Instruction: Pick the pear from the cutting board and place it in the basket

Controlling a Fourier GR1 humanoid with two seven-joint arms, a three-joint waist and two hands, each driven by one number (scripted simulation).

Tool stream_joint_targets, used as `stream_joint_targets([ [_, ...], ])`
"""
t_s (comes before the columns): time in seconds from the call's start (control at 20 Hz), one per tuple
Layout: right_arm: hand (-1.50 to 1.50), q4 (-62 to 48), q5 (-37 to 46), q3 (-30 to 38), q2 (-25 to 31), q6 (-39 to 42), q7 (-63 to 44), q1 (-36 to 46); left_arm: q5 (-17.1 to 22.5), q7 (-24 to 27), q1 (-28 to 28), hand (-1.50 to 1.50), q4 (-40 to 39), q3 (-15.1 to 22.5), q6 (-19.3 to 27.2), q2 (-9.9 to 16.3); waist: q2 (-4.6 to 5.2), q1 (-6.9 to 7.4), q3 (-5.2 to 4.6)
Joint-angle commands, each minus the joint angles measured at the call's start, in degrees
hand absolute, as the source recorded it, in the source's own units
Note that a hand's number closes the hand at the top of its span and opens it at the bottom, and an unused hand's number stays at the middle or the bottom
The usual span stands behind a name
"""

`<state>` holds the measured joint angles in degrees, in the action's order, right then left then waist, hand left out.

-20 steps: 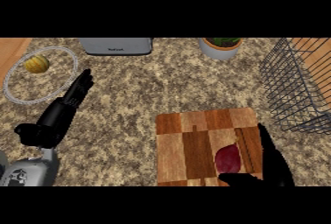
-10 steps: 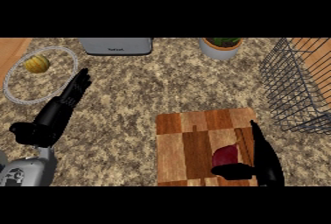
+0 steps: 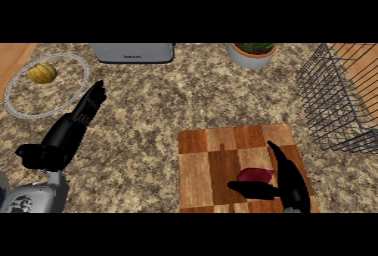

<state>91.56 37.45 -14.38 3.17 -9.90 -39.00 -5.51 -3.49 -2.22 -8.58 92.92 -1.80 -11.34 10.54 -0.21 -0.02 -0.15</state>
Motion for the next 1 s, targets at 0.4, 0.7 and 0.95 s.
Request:
stream_joint_targets([
  [0.4, 1.5, -2.84, 2.99, -2.85, 1.76, 3.47, 3.75, 0.16, 0.77, 2.05, -2.59, 0.0, -3.69, -2.53, -2.27, 0.99, 0.17, -0.06, 0.15],
  [0.7, 1.5, -4.84, 11.7, -6.1, 1.19, -1.11, 4.0, -0.04, 1.41, 3.16, -3.14, 0.0, -6.43, -4.67, -4.05, 2.93, 0.19, -0.1, 0.14],
  [0.95, 1.5, 1.96, 15.2, -15.05, 13.98, 6.64, 17.91, -2.37, 0.42, -0.11, -1.64, 0.0, -1.83, -2.08, -1.88, 0.29, -0.33, -0.1, 0.13],
])
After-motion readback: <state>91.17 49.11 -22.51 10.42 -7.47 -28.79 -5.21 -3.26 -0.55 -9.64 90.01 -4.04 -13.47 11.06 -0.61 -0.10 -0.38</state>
